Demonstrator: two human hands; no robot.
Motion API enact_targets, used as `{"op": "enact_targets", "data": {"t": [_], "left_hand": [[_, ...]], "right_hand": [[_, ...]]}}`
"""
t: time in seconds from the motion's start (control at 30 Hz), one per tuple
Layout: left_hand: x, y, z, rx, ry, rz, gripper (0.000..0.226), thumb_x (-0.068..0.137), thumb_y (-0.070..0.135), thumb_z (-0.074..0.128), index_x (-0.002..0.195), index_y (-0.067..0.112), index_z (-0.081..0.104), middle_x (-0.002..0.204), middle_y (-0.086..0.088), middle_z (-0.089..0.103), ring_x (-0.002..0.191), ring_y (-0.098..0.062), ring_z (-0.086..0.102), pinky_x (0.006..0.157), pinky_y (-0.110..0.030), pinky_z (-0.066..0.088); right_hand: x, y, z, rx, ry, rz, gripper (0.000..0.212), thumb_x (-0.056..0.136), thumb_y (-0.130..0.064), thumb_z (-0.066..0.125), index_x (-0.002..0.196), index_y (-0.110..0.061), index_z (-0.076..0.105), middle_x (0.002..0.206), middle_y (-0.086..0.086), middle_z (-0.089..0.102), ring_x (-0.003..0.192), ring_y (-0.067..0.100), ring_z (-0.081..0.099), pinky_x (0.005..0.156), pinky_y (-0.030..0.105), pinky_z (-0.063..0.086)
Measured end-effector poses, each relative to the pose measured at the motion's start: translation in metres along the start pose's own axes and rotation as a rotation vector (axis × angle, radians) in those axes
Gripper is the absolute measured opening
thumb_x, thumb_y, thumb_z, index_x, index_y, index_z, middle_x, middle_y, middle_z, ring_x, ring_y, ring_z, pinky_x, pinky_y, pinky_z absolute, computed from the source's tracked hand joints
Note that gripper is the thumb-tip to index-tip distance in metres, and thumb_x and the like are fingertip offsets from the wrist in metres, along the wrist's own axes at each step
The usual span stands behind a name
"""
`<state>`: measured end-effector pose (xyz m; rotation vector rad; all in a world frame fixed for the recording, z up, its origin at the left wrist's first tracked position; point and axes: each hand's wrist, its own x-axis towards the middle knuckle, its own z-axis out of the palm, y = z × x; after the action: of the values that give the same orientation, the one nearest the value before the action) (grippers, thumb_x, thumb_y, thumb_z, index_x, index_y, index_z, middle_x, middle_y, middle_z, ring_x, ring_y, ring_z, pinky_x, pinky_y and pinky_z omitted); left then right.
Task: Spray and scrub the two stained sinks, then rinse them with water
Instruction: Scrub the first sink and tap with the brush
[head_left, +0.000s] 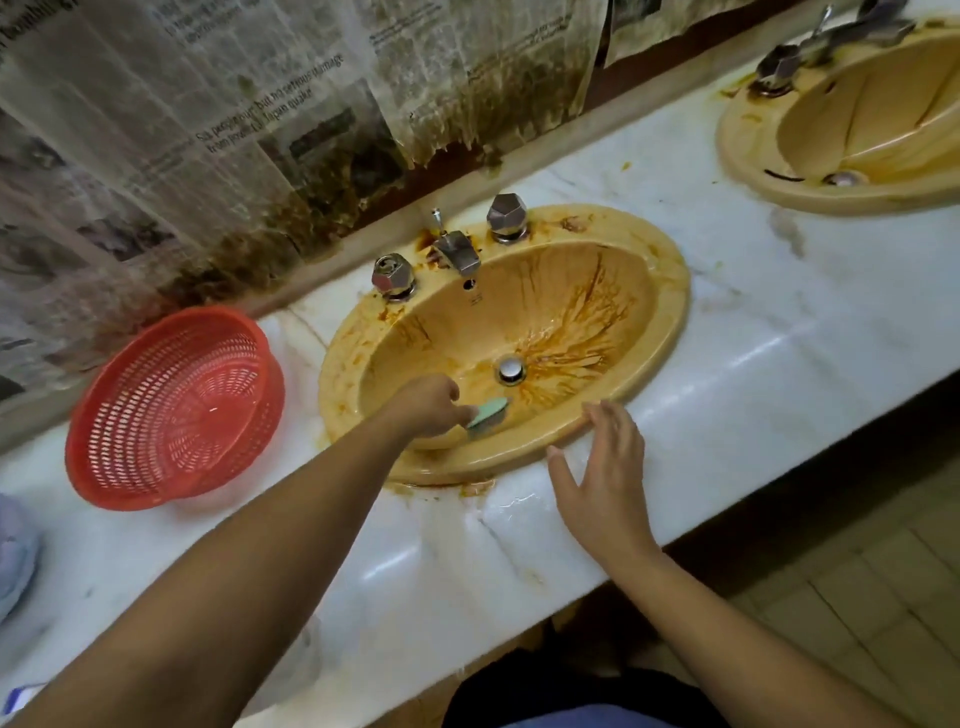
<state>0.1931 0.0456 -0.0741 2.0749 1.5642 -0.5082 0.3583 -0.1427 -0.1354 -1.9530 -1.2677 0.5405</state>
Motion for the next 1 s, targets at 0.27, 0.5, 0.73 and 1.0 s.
{"op": "enact_targets", "data": {"t": [0.27,0.5,0.73,1.0], "left_hand": [[0.077,-0.032,0.014,-0.110,-0.413,0.478,0.030,0.102,0.039,0.062,0.130,0.032,0.071,0.097,0.013,0.076,0.064,0.005,0.054,0.060,-0.014,0.043],[0.124,-0.030,0.054,0.224,-0.017,0.512,0.038,0.107,0.045,0.044,0.121,0.024,0.073,0.104,-0.005,0.074,0.086,-0.021,0.064,0.071,-0.038,0.052],[0.105,-0.055,0.023,-0.021,-0.482,0.555,0.033,0.101,0.046,0.059,0.124,0.027,0.074,0.119,0.017,0.073,0.102,-0.005,0.065,0.097,-0.028,0.050],[0.089,-0.061,-0.005,0.024,-0.677,0.600,0.031,0.101,0.043,0.061,0.110,0.021,0.080,0.123,0.032,0.066,0.083,0.015,0.055,0.080,-0.013,0.048]], "right_hand": [[0.001,-0.011,0.035,-0.505,-0.034,0.028,0.095,0.101,-0.069,0.032,0.163,-0.005,-0.001,0.170,0.019,-0.015,0.158,0.033,-0.010,0.128,0.050,0.010],[0.004,-0.009,0.041,-0.549,0.024,-0.015,0.095,0.099,-0.064,0.043,0.162,0.000,0.011,0.170,0.023,-0.004,0.158,0.038,-0.004,0.127,0.054,0.014],[0.005,-0.009,0.043,-0.546,0.042,-0.012,0.095,0.100,-0.066,0.038,0.162,0.000,0.012,0.170,0.023,-0.004,0.158,0.039,-0.004,0.128,0.053,0.011],[0.005,-0.008,0.043,-0.552,0.026,-0.007,0.095,0.100,-0.067,0.036,0.162,-0.001,0.009,0.170,0.022,-0.007,0.158,0.039,-0.006,0.128,0.051,0.008]]}}
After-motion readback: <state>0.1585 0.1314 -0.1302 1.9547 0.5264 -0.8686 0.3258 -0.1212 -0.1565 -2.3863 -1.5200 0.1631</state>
